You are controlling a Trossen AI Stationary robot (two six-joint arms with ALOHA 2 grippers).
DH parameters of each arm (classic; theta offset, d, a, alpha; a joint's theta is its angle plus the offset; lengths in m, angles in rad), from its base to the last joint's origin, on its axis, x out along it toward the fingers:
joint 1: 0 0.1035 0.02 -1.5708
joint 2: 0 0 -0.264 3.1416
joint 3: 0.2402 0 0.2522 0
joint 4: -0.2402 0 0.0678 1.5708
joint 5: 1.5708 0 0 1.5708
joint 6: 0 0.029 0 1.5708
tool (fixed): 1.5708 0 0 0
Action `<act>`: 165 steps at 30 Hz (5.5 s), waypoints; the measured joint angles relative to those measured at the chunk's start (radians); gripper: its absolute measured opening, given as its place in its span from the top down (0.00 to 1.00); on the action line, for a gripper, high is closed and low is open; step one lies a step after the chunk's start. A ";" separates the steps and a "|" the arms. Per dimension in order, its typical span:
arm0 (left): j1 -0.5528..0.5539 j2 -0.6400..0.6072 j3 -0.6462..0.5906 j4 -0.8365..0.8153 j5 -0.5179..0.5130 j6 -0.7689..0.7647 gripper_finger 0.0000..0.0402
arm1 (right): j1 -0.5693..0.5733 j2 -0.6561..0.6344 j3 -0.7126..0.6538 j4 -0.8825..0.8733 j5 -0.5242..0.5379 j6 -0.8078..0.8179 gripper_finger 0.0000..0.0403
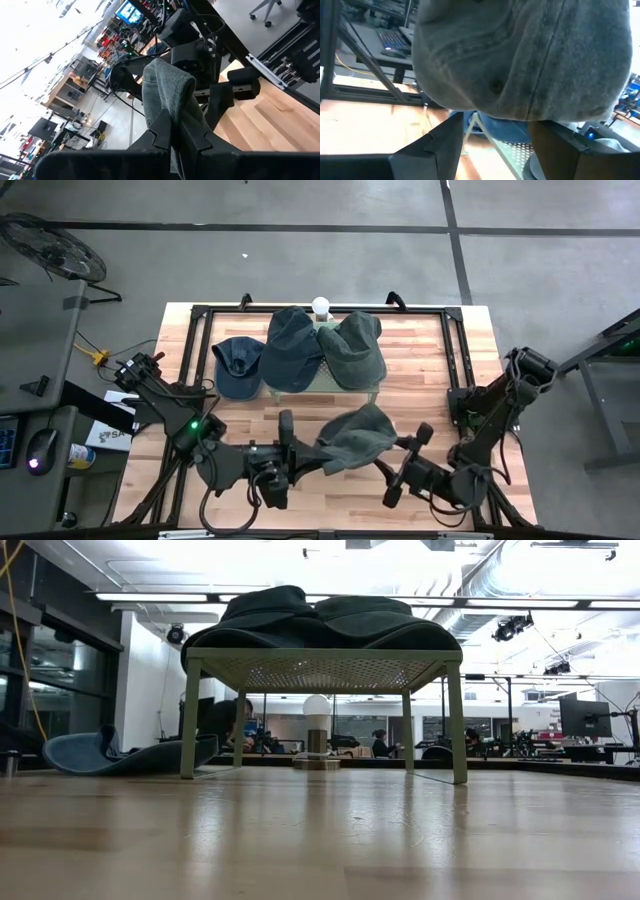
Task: Pick & Place hat
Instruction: Stack the gray cap on the top of the gray cap on the shelf
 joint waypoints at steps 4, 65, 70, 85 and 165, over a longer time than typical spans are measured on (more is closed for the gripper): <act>0.000 0.000 0.000 -0.007 0.007 -0.004 0.99 | -0.011 0.000 0.000 0.020 -0.012 -0.055 0.47; -0.024 0.000 0.000 -0.098 -0.318 -0.066 0.56 | -0.097 -0.030 0.083 0.258 -0.089 -0.350 0.99; -0.080 0.000 0.000 -0.103 -0.640 -0.019 0.53 | -0.100 -0.032 0.152 0.198 0.061 -0.407 1.00; -0.204 0.000 0.000 -0.786 -0.744 -0.751 0.53 | -0.252 -0.122 0.353 0.056 0.167 -0.464 1.00; -0.150 0.000 -0.057 -1.003 -0.572 -1.264 0.53 | -1.029 -0.130 0.682 -1.656 -1.116 1.113 1.00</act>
